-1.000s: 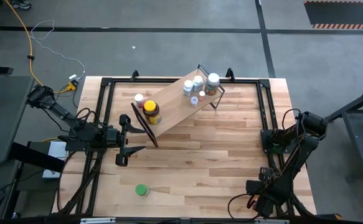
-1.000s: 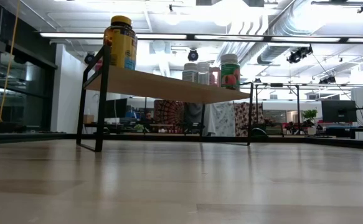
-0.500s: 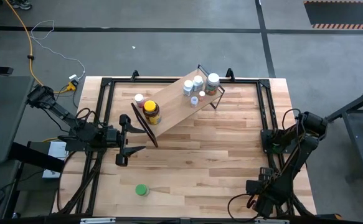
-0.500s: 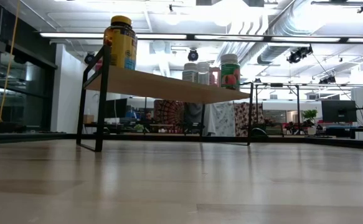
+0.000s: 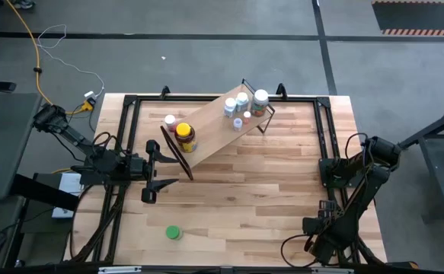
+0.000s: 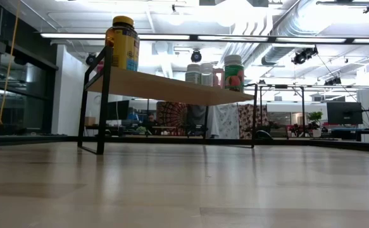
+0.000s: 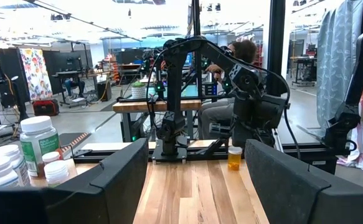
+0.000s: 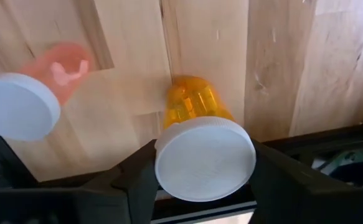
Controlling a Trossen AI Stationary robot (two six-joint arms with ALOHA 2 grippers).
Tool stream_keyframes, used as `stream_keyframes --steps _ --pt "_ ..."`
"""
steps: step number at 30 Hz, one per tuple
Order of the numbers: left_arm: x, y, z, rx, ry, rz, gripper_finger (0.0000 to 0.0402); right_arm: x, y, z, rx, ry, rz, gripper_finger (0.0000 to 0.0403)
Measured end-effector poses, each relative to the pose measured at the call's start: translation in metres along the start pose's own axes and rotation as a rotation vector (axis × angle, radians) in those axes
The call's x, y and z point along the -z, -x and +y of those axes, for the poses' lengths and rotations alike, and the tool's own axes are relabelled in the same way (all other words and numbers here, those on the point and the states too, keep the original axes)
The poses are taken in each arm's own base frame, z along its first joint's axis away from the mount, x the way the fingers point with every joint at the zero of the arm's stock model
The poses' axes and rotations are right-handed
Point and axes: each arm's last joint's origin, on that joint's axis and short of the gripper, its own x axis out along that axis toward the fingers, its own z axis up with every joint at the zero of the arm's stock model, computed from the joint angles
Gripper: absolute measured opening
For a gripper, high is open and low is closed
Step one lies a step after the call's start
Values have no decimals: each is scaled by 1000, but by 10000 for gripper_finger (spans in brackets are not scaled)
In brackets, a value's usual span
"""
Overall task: Pick and place medicine bottles onto shelf by color
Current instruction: Put the orange medicine bottle on the shelf
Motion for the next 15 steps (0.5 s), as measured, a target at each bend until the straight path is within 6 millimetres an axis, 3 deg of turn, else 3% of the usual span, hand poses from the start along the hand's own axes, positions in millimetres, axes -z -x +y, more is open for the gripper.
stream_keyframes --steps 7,15 --pt "0 0 0 0 0 -1 257 -1 5 -3 3 0 -44 206" --pt "-1 0 0 -1 7 -11 257 -17 36 -30 -4 -108 -338 201"
